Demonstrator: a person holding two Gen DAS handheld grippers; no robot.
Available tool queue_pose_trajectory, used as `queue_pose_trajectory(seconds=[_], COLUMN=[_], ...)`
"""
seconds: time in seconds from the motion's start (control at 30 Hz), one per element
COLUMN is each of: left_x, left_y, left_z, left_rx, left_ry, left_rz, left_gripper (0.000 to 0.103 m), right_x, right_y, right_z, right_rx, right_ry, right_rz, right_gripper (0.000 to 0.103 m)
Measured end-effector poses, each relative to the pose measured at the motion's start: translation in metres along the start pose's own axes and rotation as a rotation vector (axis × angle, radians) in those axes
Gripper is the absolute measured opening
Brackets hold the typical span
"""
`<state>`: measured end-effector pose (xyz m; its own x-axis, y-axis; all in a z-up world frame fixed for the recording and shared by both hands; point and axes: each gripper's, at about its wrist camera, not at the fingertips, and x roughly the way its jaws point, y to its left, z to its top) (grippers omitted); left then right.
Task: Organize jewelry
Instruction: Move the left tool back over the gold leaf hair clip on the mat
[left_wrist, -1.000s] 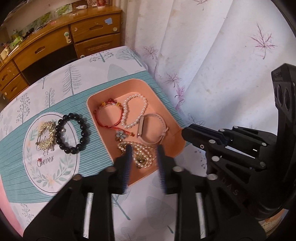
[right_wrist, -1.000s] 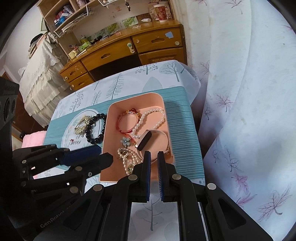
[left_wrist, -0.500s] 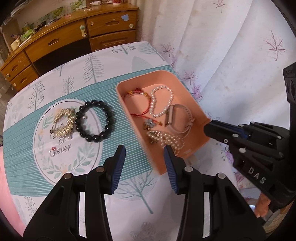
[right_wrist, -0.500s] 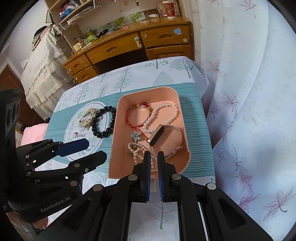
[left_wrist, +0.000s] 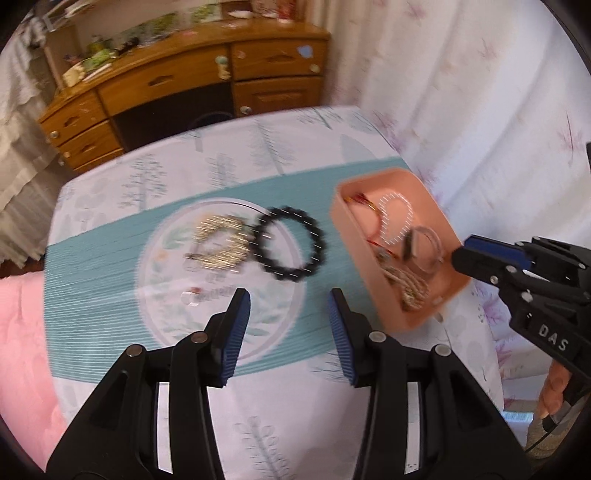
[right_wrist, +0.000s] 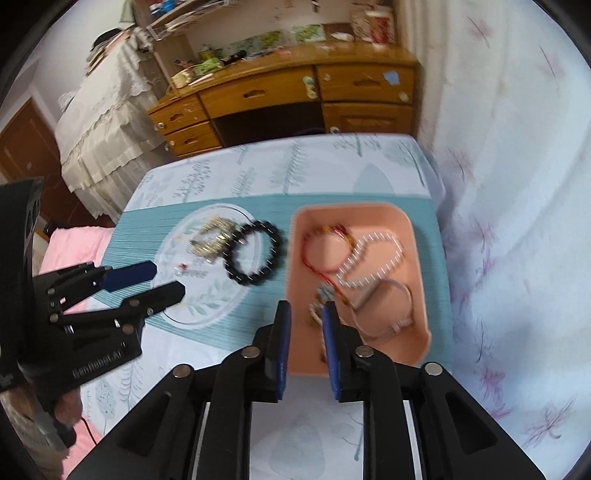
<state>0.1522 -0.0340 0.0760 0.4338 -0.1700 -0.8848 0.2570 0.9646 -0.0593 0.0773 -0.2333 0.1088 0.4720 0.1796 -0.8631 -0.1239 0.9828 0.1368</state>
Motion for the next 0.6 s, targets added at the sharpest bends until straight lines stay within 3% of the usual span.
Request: queue_pose_trajectory(seconds=[0.1,0.33,0.6], left_x=[-0.015,-0.019,0.034], left_y=[0.027,0.082,0.124], left_z=[0.006,0.015,0.012], left_rx=[-0.044,-0.123,-0.16], left_ry=[-0.032,-0.049,0.039], left_rz=[0.019,0.072,0.087], left_gripper=[0.053,0.054,0.054], right_x=[-0.006,0.015,0.111], right_y=[0.023,0.072,0.105], right_z=[0.019,0.065,0.074], right_rx=[-0.032,-0.09,-0.126], right_ry=[-0.009,0.03,0.237], right_rz=[0.018,0.043,0.08], right_gripper=[0.022,0.023,0.023])
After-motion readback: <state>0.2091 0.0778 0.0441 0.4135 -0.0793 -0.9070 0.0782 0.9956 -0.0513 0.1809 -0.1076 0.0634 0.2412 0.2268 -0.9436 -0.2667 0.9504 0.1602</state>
